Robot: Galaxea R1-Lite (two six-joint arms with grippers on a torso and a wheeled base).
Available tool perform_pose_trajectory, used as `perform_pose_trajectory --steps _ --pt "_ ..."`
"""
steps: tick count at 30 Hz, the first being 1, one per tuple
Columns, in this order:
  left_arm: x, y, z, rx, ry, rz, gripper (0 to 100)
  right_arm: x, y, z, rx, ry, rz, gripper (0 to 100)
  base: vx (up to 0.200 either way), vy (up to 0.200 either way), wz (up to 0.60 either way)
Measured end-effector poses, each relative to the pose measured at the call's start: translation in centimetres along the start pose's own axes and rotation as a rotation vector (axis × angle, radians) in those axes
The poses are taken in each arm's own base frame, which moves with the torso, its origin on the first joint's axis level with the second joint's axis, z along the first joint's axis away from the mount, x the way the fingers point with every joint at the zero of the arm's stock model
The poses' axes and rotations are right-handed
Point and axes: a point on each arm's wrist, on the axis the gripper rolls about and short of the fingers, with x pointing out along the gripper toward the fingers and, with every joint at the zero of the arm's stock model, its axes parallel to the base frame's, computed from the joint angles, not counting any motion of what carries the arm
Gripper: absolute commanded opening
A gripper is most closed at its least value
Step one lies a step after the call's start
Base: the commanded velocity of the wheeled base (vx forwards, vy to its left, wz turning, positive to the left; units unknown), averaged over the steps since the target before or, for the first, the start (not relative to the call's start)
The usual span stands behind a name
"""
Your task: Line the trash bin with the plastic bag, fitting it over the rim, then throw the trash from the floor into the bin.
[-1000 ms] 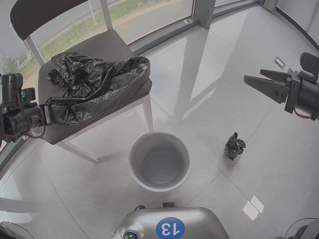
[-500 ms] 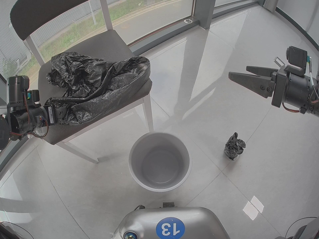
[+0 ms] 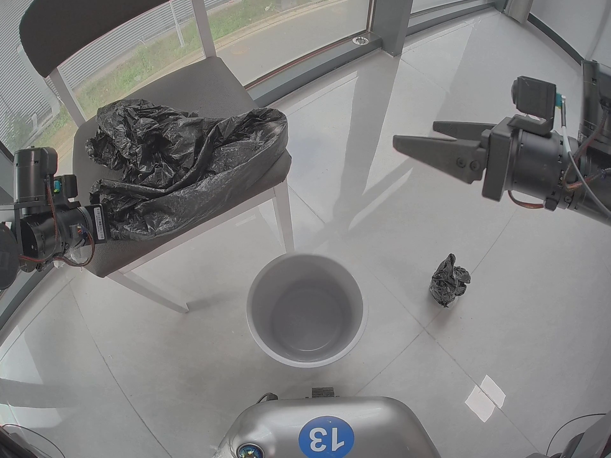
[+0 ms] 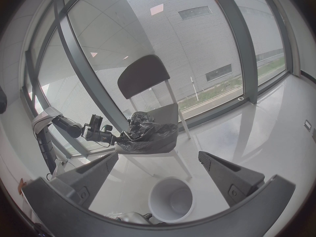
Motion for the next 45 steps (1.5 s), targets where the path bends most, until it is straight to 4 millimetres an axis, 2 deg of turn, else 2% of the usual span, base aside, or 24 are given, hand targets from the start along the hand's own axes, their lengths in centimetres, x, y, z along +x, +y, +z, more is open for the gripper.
perform_pose_trajectory --steps 9,19,30,37,45 --pt "-0.1 0.0 0.1 0.001 -0.004 -0.002 0 3.6 0.3 -1.3 0.015 0.033 0.030 100 0.000 0.000 0.00" --pt "-0.3 -0.4 0.5 0.007 -0.021 -0.019 0 8.8 -1.4 -3.0 0.070 -0.005 -0.003 100 0.000 0.000 0.00" --pt "-0.9 -1.1 1.0 0.015 -0.045 -0.066 0 13.8 -3.0 -3.8 0.073 -0.050 -0.080 100 0.000 0.000 0.00" --pt "-1.3 -2.2 0.9 0.033 -0.047 -0.113 0 15.2 -3.2 -4.4 0.075 -0.050 -0.083 100 0.000 0.000 0.00" --pt "-1.4 -2.5 1.0 0.035 -0.052 -0.122 0 15.6 -3.9 -4.8 0.076 -0.039 -0.096 100 0.000 0.000 0.00"
